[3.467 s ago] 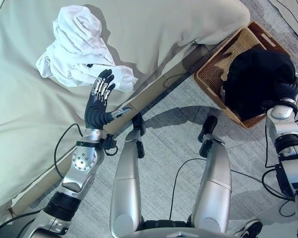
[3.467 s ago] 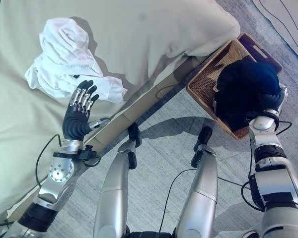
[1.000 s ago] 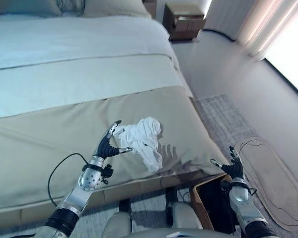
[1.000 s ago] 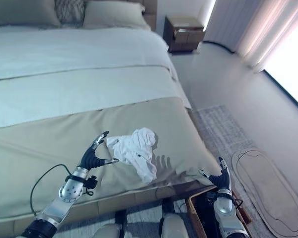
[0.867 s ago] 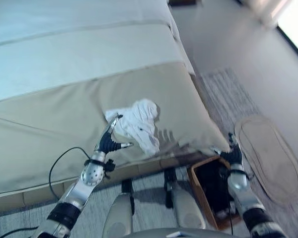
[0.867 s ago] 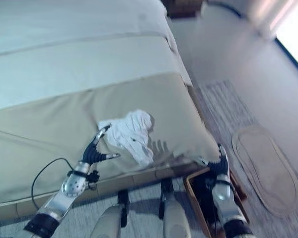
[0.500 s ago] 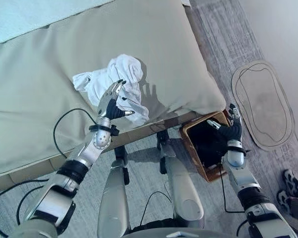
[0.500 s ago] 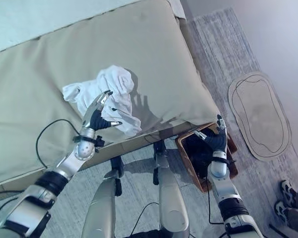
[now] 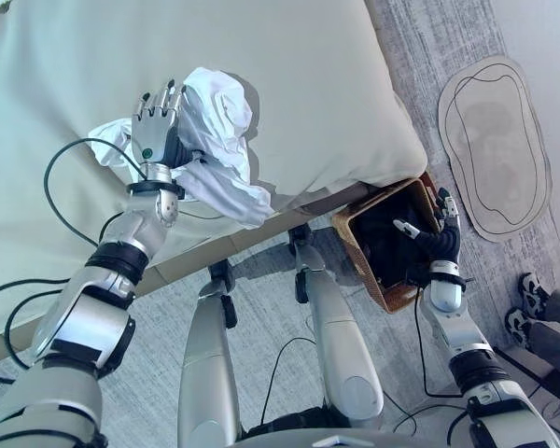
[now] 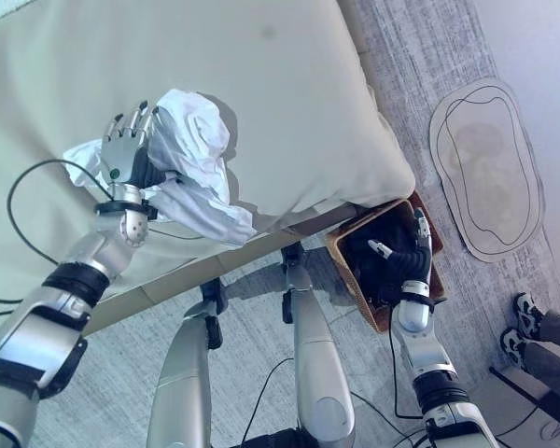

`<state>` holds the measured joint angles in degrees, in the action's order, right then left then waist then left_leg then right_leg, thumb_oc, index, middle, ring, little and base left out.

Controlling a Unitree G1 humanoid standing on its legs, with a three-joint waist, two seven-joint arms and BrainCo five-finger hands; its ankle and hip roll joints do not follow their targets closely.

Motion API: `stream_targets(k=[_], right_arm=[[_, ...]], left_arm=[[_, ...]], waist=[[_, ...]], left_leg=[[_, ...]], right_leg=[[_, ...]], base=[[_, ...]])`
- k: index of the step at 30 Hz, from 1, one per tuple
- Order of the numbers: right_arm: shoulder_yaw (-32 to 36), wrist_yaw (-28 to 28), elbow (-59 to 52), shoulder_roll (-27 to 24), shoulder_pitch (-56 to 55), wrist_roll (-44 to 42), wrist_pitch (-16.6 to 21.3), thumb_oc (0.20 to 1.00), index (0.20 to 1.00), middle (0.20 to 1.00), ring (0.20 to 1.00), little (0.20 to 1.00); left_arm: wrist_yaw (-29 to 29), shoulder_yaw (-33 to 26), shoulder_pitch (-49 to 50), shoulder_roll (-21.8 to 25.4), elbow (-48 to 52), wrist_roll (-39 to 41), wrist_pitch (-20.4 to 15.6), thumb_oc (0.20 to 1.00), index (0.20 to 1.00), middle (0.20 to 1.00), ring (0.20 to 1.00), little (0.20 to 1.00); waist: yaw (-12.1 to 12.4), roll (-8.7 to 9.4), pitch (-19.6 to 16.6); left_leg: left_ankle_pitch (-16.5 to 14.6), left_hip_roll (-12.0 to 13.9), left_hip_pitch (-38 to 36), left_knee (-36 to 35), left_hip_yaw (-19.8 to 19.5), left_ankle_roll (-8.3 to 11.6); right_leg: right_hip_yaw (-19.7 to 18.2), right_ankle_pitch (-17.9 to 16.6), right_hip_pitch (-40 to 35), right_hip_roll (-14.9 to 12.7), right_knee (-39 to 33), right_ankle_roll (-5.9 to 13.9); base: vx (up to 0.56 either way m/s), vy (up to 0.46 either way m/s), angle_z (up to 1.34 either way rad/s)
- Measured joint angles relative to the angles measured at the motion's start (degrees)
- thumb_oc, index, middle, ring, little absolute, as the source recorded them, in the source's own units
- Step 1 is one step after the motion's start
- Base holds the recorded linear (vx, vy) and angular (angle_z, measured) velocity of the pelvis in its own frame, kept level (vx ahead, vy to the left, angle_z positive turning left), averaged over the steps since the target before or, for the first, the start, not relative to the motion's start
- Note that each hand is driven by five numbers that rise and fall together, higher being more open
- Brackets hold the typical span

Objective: Pick up clothes into the bucket

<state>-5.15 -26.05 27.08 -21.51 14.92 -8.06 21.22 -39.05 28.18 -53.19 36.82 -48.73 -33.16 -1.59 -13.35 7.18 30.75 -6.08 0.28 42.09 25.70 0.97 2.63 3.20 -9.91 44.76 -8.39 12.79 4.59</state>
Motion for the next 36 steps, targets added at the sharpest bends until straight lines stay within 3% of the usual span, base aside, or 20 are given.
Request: stream_targets(k=[10, 11, 12, 13, 24, 32, 36], right_arm=[[0.09, 0.29, -0.03, -0.99, 1.42, -0.51, 0.01, 1.0, 1.0, 1.0, 1.0, 1.0], [0.1, 0.57, -0.02, -1.03, 1.43, -0.52, 0.0, 1.0, 1.0, 1.0, 1.0, 1.0], [0.08, 0.67, -0.01, -1.02, 1.46, -0.52, 0.0, 1.0, 1.0, 1.0, 1.0, 1.0], [0.08, 0.95, 0.31, -1.02, 1.6, -0.53, 0.0, 1.0, 1.0, 1.0, 1.0, 1.0], [0.1, 2.23, 0.47, -1.06, 2.18, -0.64, -0.03, 1.0, 1.0, 1.0, 1.0, 1.0], [0.07, 2.24, 1.48, -0.92, 3.01, -0.59, -0.54, 1.0, 1.0, 1.0, 1.0, 1.0], [-0.06, 2.22, 1.76, -0.82, 2.94, 0.14, -2.51, 1.0, 1.0, 1.0, 1.0, 1.0]], left_arm=[[1.77, 0.97, -4.57, 0.94, -4.23, 0.02, 1.27, 1.0, 1.0, 1.0, 1.0, 1.0], [2.81, 1.14, -4.79, 0.97, -4.36, 0.06, 1.18, 0.649, 0.649, 0.649, 0.649, 0.649], [3.45, 1.37, -4.97, 0.87, -4.51, 0.07, 1.08, 0.495, 0.495, 0.495, 0.495, 0.495], [4.81, 2.14, -5.3, 0.86, -4.57, 0.08, 0.77, 0.2, 0.2, 0.2, 0.2, 0.2], [8.76, 2.89, -3.78, 0.5, -2.37, 0.02, -2.1, 0.2, 0.2, 0.2, 0.2, 0.2], [12.45, 2.47, 5.07, -2.21, 1.48, 0.08, -2.65, 0.2, 0.2, 0.2, 0.2, 0.2], [14.46, 1.83, 13.09, -5.15, 5.51, 0.19, -3.3, 0.2, 0.2, 0.2, 0.2, 0.2]], waist=[[-1.4, 0.03, -0.04], [-1.4, 0.03, -0.04], [-1.4, 0.03, -0.04], [-1.37, 0.04, -0.04], [-1.15, -0.01, -0.08], [0.52, -0.06, -0.19], [1.9, -0.13, -0.34]], left_leg=[[-0.57, 0.18, 4.92, 2.33, 0.33, -0.45], [-0.59, 0.09, 4.92, 2.38, 0.36, -0.45], [-0.59, 0.03, 4.92, 2.39, 0.39, -0.46], [-0.58, -0.05, 4.93, 2.41, 0.38, -0.47], [-0.46, -0.82, 3.46, 2.44, 0.61, -0.41], [-0.54, -1.51, -6.44, -1.22, 0.66, -0.7], [-0.04, -1.82, -13.94, -4.62, 0.9, -1.32]], right_leg=[[-0.89, 0.39, 3.94, 0.02, 0.0, 0.25], [-0.97, 0.41, 3.94, -0.03, -0.08, 0.27], [-1.01, 0.49, 3.95, -0.06, -0.09, 0.39], [-1.04, 0.5, 3.96, -0.13, -0.08, 0.4], [-1.05, 0.03, 2.62, -0.73, -0.02, 0.62], [-0.87, 0.49, -5.63, -1.75, -0.26, 0.37], [-0.63, 0.59, -12.39, -2.06, -2.03, 0.35]], base=[[0.0, 0.003, -0.02], [0.0, 0.0, 0.0], [0.0, 0.0, 0.0], [0.0, 0.0, 0.0], [0.0, 0.0, 0.0], [0.01, 0.015, 0.01], [0.05, 0.02, 0.02]])
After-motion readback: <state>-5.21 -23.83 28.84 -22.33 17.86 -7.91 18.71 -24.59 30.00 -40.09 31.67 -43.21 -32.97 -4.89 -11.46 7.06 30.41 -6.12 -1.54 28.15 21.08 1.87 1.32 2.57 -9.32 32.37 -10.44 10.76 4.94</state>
